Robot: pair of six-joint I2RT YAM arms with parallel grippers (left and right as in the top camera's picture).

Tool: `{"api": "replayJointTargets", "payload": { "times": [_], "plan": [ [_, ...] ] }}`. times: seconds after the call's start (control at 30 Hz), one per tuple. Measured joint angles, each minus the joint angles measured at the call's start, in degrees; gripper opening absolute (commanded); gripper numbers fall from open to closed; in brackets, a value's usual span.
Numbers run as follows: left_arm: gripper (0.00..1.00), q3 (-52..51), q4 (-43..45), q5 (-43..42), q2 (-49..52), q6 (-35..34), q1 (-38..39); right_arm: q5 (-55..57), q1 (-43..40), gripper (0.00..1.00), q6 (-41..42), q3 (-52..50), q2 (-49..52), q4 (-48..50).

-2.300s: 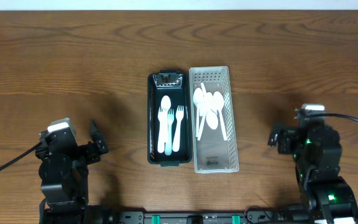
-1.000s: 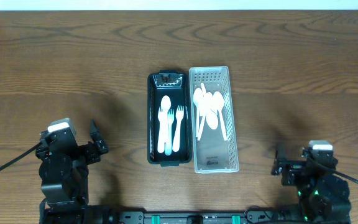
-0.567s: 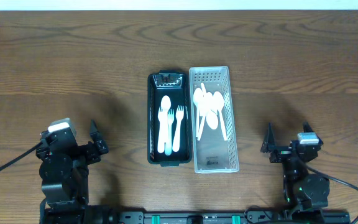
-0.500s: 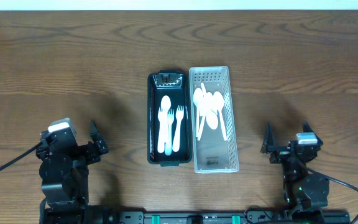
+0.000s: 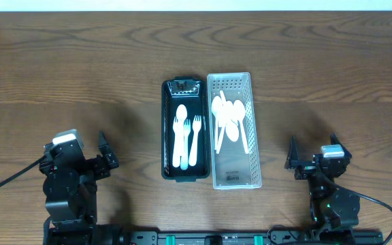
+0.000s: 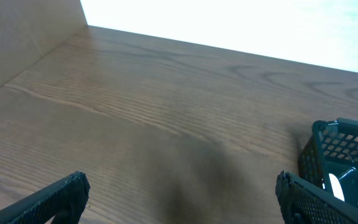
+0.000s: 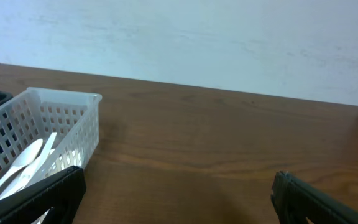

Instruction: Pack container

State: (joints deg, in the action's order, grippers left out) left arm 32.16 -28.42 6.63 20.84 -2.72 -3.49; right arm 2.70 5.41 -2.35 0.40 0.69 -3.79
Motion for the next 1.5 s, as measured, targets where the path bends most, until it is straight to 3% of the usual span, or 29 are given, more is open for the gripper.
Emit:
{"api": "replayJointTargets", "payload": {
  "times": [0.87, 1.17, 1.3, 1.5],
  "plan": [
    [0.98, 0.0, -0.5, 0.0, -0.2, 0.2, 0.0, -0.2, 0.0, 0.99, 0.0, 0.0, 0.0, 0.0],
    [0.98, -3.2, -10.4, -0.5, -12.9, 1.7, 0.0, -0.4, 0.0, 0.99, 0.0, 0.0, 0.0, 0.0],
    [0.98, -11.3, -4.3, -1.6, -18.6, 1.7, 0.0, -0.4, 0.0, 0.99, 0.0, 0.0, 0.0, 0.0],
    [0.98, -23.4, 18.7, -3.3, -20.0, 2.5, 0.0, -0.4, 0.0, 0.99, 0.0, 0.0, 0.0, 0.0]
  ]
}}
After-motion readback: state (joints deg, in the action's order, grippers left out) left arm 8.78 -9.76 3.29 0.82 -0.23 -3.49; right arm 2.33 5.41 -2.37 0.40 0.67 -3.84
